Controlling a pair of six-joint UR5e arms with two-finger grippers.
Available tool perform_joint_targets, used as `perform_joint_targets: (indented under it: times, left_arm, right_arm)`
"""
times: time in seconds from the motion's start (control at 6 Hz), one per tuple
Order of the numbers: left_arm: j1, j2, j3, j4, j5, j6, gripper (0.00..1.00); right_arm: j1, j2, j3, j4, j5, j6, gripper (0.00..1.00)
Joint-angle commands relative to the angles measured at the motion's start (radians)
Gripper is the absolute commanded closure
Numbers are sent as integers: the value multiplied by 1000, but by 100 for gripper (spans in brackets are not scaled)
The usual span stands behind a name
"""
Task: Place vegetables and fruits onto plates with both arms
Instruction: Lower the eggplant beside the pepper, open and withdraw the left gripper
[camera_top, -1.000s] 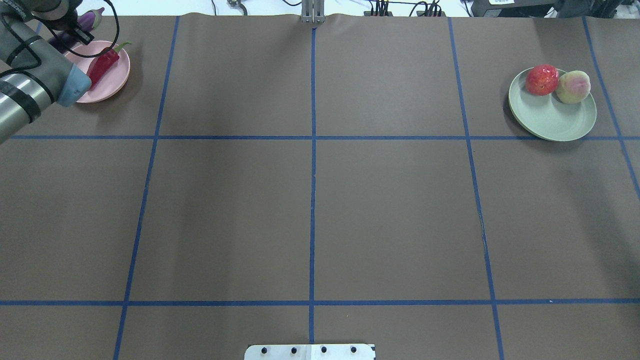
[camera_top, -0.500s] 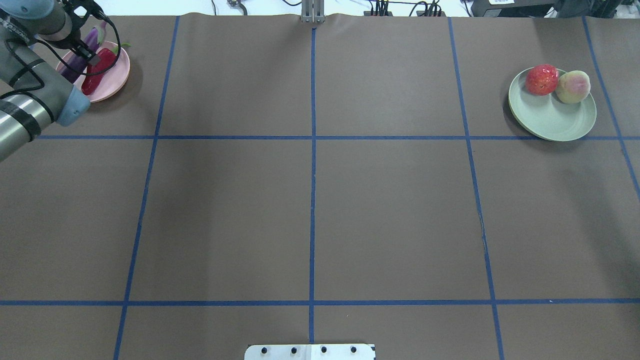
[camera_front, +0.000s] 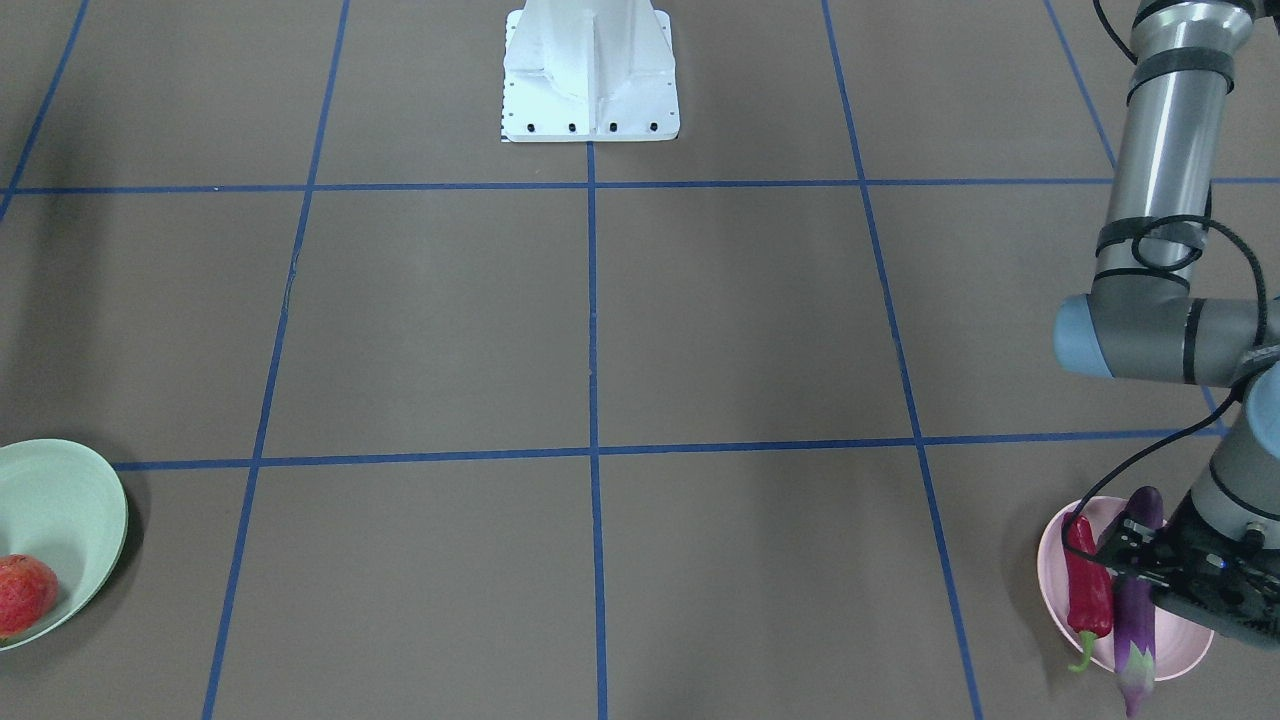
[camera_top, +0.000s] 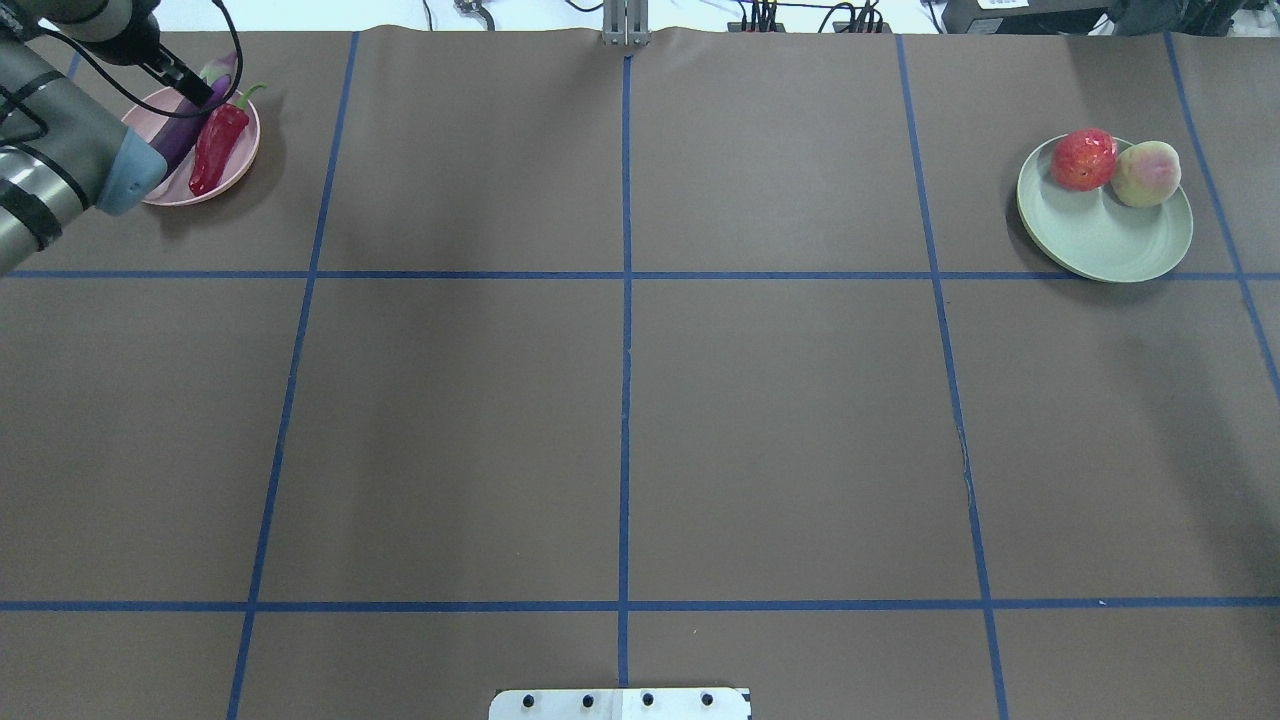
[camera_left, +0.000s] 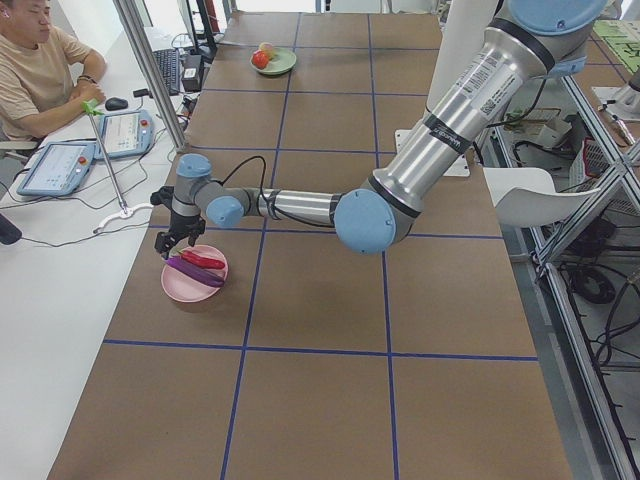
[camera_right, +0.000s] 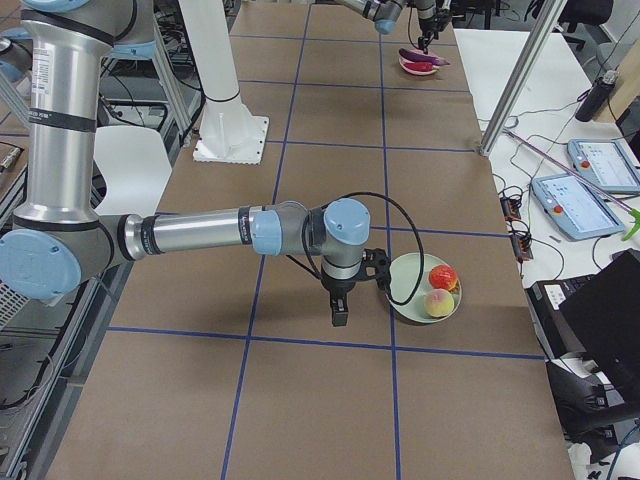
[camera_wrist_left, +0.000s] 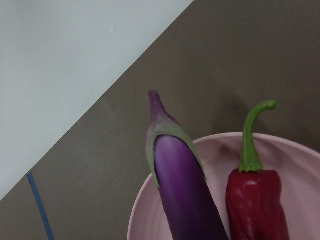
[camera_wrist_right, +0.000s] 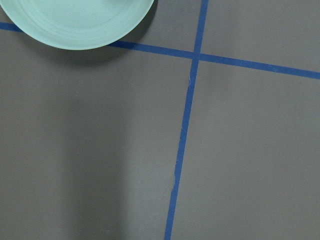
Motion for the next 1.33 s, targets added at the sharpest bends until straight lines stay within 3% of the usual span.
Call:
perform_joint_targets:
  times: [0.0, 0.33, 0.5, 0.67, 0.83, 1.0, 1.17]
  left_arm:
    - [-124, 153, -249, 99, -215, 8, 0]
    - [-196, 484, -720, 344, -264, 8, 0]
    - [-208, 594, -875, 594, -256, 8, 0]
    - [-270, 610, -876, 675, -254, 123, 0]
    - [-350, 700, -864, 681, -265, 411, 0]
    - [-366, 805, -823, 664, -271, 514, 0]
    - [-395, 913, -839, 521, -317, 521, 0]
  right_arm:
    - [0, 6, 0, -1, 0, 0, 0]
    - [0, 6, 2, -1, 1, 0, 0]
    - [0, 11, -1, -1, 1, -1, 0]
    - [0, 11, 0, -1, 1, -5, 0]
    - [0, 9, 2, -1, 3, -5, 0]
    - [2, 9, 2, -1, 3, -5, 0]
    - [2, 9, 0, -1, 3, -3, 0]
